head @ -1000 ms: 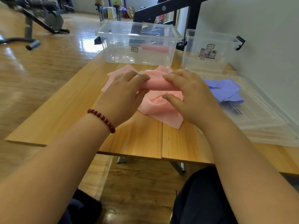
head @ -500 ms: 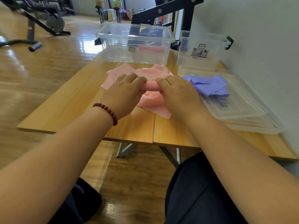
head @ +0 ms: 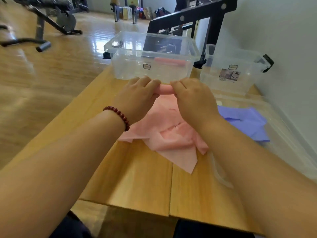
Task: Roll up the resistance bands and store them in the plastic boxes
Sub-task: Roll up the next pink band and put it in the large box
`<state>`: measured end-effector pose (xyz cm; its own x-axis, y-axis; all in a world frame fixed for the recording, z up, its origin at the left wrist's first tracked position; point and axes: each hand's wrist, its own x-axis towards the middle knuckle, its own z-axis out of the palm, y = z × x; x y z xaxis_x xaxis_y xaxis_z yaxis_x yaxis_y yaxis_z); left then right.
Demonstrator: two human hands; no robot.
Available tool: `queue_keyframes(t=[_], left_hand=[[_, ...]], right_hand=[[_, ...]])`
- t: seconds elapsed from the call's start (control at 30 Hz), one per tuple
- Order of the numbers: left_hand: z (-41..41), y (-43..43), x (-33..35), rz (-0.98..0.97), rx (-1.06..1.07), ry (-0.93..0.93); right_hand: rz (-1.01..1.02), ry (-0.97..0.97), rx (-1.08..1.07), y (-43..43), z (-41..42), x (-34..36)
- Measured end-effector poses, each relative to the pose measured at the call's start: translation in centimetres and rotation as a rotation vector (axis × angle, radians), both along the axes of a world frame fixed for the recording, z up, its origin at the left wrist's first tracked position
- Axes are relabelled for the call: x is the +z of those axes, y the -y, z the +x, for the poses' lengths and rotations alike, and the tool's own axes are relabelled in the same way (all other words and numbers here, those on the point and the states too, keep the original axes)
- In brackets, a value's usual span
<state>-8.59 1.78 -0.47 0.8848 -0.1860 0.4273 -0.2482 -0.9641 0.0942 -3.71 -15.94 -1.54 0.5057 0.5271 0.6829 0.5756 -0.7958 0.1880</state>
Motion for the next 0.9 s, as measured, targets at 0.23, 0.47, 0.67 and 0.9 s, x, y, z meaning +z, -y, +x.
queue_keyframes(t=[0.23, 0.47, 0.67, 0.9], left_hand=[[8.1, -4.9, 1.0, 0.085, -0.039, -0.018], [13.5, -7.9, 3.6, 0.076, -0.083, -0.113], [16.3, -9.1, 5.2, 0.049, 0.040, -0.300], [18.1, -9.6, 6.7, 0.085, 0.051, -0.487]], right_hand=[[0.020, 0.037, -0.029, -2.2, 6.5, 0.9], [0.050, 0.008, -0.171, -2.5, 9.5, 2.9], [0.047, -0.128, -0.210, -3.3, 11.9, 5.8], [0.005, -0.313, -0.266, -4.4, 14.3, 9.4]])
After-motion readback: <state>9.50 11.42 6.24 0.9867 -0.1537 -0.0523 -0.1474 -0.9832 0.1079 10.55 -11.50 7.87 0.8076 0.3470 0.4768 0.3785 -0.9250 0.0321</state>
